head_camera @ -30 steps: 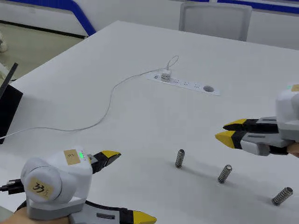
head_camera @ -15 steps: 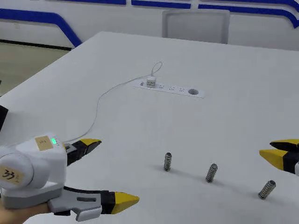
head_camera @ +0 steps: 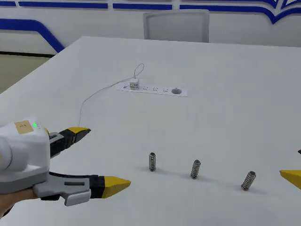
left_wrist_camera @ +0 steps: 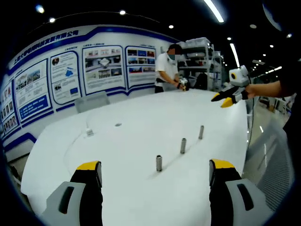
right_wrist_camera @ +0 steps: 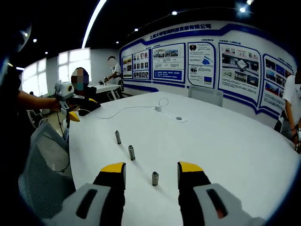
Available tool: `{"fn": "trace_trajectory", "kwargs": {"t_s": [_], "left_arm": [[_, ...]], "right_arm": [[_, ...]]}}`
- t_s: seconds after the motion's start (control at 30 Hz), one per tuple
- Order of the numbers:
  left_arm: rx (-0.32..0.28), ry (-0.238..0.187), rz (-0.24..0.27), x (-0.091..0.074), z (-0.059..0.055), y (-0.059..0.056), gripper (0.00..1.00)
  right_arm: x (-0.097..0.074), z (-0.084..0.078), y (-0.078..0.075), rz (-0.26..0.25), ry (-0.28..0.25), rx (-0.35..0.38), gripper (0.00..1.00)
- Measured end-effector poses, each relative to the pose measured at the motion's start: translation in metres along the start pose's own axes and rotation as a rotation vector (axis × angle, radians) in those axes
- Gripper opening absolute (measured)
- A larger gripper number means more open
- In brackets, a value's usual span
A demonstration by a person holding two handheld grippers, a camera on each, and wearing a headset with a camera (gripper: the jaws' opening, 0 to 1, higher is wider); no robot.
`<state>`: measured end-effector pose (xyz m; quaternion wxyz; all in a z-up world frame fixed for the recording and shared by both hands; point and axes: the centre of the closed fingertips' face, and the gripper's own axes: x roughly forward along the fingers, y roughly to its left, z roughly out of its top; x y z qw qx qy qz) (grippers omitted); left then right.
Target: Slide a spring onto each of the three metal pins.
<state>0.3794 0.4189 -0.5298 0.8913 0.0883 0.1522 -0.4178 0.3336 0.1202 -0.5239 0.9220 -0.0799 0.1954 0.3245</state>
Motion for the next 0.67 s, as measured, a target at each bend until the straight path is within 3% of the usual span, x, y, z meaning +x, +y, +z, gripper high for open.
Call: {"fn": "trace_trajectory", "kwargs": {"t_s": [0.13,0.23,0.5,0.67], "left_arm": [[-0.002,0.024,-0.015,0.000,0.001,-0.002,0.98],[-0.034,-0.005,-0.025,0.000,0.007,-0.004,1.00],[-0.005,0.036,-0.034,0.001,0.001,-0.007,1.00],[-0.004,0.044,-0.037,0.001,-0.001,-0.008,1.00]], "right_arm": [[-0.004,-0.001,0.005,0.025,-0.014,-0.003,0.59],[-0.004,-0.005,0.008,0.041,0.003,-0.002,0.66],[-0.005,-0.013,0.014,0.066,0.041,-0.026,0.76],[-0.005,-0.016,0.014,0.055,0.057,-0.023,0.81]]}}
